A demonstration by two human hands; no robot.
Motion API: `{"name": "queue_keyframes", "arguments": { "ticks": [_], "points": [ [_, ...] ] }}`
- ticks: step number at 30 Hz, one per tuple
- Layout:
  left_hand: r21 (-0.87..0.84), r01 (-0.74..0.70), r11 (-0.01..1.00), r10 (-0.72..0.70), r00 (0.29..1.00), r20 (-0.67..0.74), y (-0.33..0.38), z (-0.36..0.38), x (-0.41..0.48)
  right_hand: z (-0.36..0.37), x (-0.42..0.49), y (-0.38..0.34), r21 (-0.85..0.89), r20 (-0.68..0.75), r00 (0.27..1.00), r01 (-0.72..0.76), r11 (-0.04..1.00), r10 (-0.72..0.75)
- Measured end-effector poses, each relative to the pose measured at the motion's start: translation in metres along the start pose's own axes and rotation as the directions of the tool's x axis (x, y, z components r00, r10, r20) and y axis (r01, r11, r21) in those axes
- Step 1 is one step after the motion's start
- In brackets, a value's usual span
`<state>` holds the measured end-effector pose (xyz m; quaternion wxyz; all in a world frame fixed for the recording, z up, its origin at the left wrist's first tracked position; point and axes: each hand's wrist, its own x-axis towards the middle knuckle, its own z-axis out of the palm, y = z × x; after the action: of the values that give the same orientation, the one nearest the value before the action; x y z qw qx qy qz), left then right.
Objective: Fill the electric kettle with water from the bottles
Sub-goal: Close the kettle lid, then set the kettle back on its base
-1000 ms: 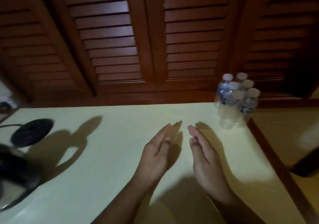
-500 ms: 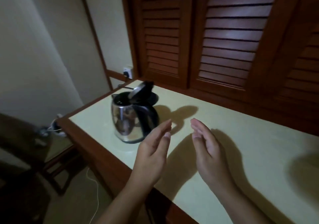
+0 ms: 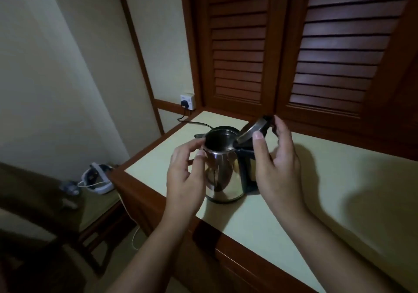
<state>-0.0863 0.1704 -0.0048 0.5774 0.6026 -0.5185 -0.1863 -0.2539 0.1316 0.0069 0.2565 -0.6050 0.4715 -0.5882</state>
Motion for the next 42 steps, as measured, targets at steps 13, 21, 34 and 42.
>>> {"name": "queue_keyframes", "arguments": {
  "ticks": [13,21,34,42],
  "points": [
    [-0.113,0.013,0.994,0.012,0.975,0.223,-0.064,-0.047,0.077,0.074,0.022,-0.026,-0.658,0.096,0.963,0.252,0.710,-0.252],
    [-0.202,0.048,0.978,0.024,0.939,0.343,-0.080,-0.045,0.080,0.086,0.023,-0.032,-0.855,0.347,0.936,0.342,0.390,-0.062],
    [-0.261,0.222,0.939,-0.072,0.872,0.485,-0.105,-0.032,0.081,0.104,0.020,-0.036,-0.863,0.324,0.943,0.329,0.383,-0.080],
    [-0.238,0.190,0.953,-0.038,0.849,0.527,-0.108,-0.027,0.083,0.096,0.019,-0.037,-0.828,0.298,0.954,0.282,0.485,-0.046]
  ]
}}
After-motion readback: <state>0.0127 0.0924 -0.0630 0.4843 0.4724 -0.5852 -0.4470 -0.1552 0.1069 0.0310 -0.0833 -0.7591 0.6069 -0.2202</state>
